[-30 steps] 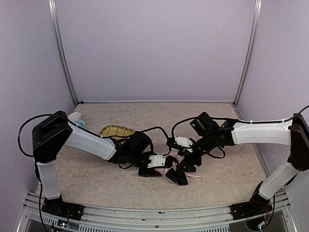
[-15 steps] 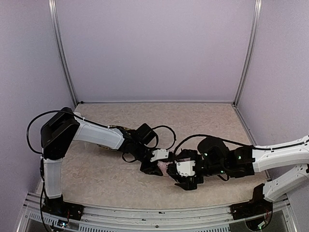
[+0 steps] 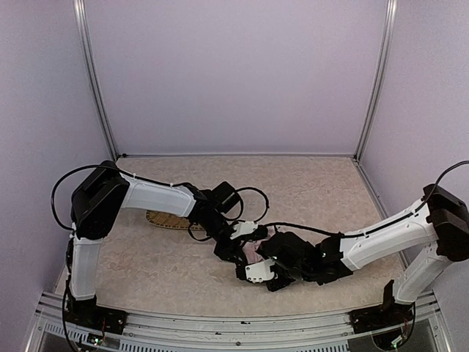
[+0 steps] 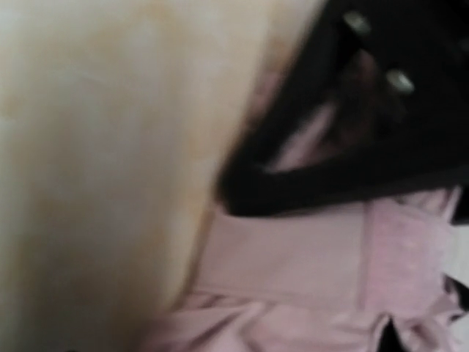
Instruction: Put away the umbrella
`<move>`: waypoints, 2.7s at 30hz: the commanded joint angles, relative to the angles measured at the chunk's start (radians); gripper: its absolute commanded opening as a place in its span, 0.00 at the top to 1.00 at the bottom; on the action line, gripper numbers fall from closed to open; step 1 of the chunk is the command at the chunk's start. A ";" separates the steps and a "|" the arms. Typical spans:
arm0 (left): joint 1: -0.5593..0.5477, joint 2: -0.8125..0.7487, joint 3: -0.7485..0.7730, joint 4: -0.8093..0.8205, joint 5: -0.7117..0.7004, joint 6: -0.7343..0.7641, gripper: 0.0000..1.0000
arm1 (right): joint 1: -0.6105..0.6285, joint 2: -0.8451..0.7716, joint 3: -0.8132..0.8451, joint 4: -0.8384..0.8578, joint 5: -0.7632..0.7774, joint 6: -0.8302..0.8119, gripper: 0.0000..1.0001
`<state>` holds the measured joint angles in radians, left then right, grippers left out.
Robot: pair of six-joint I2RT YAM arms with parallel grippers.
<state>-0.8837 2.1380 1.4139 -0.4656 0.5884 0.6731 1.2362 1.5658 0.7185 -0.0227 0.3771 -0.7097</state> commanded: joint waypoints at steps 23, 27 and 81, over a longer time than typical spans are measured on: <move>0.025 0.095 -0.024 -0.306 0.166 0.103 0.88 | -0.185 0.180 0.075 -0.146 0.053 0.061 0.72; 0.054 0.004 -0.097 -0.104 0.127 0.006 0.56 | -0.201 0.194 0.104 -0.179 -0.033 0.078 0.80; -0.036 -0.080 -0.294 0.147 -0.137 0.096 1.00 | -0.543 0.005 0.360 -0.397 -0.815 0.451 0.00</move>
<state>-0.9314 1.9587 1.1118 -0.0547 0.4419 0.8181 0.7013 1.7344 1.1294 -0.5552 -0.5510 -0.3046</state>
